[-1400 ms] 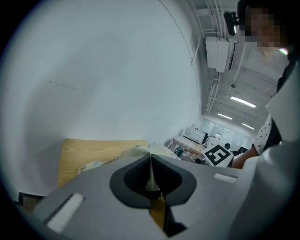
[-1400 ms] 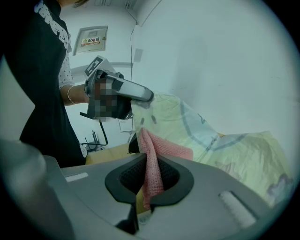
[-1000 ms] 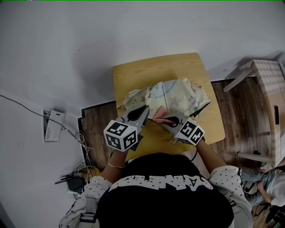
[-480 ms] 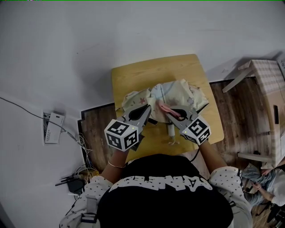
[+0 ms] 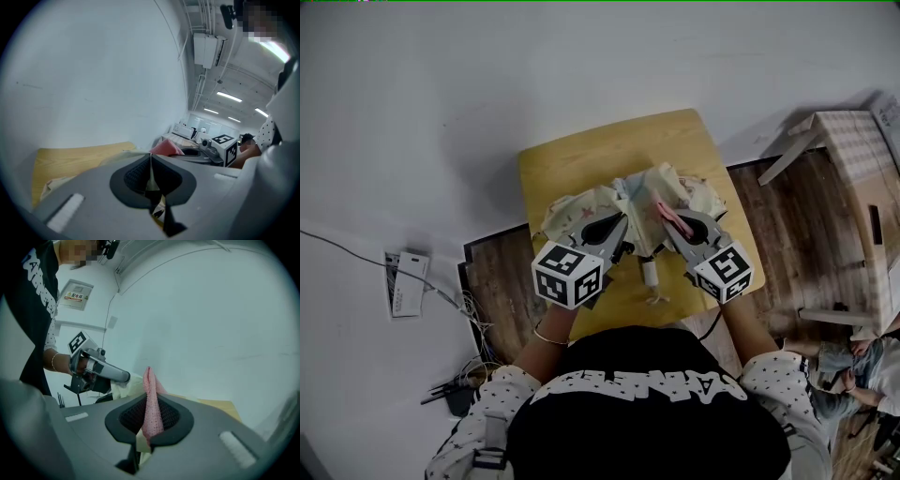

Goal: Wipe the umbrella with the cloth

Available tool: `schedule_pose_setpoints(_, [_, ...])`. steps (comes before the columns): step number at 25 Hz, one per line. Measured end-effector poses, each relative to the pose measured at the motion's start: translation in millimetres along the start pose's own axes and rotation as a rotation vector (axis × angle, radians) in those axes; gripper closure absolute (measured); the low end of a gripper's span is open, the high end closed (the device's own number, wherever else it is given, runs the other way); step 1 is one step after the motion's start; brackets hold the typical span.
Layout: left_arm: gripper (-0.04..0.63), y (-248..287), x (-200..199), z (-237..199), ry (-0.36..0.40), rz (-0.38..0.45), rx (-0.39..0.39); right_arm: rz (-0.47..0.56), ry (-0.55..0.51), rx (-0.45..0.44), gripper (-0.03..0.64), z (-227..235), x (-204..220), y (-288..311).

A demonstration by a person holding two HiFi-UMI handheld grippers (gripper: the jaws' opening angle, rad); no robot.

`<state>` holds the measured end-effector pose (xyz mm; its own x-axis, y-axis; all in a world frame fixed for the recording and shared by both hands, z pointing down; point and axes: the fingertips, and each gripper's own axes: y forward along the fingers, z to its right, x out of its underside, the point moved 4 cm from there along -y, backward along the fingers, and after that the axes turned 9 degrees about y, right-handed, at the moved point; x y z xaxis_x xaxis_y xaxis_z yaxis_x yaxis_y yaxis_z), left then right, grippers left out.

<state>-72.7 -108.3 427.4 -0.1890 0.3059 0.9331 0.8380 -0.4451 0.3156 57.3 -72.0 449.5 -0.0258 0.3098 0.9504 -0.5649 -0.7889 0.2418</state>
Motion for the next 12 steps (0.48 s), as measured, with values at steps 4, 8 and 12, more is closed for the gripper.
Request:
schedule_pose_setpoints(4, [0.591,19.6,1.9,7.8,0.01,-0.015,0.032,0.003,0.009,0.021,0.583,4.4,0.7,-10.5])
schedule_pose_setpoints(8, [0.591,41.3,5.4,16.6,0.013,-0.035,0.066,0.003,0.021,0.048,0.583,8.7,1.7,-25.3])
schedule_pose_setpoints(12, [0.591,64.2,14.4,24.1,0.052,-0.068,0.088,0.009,0.033,0.08,0.583,14.0,2.1,-39.1])
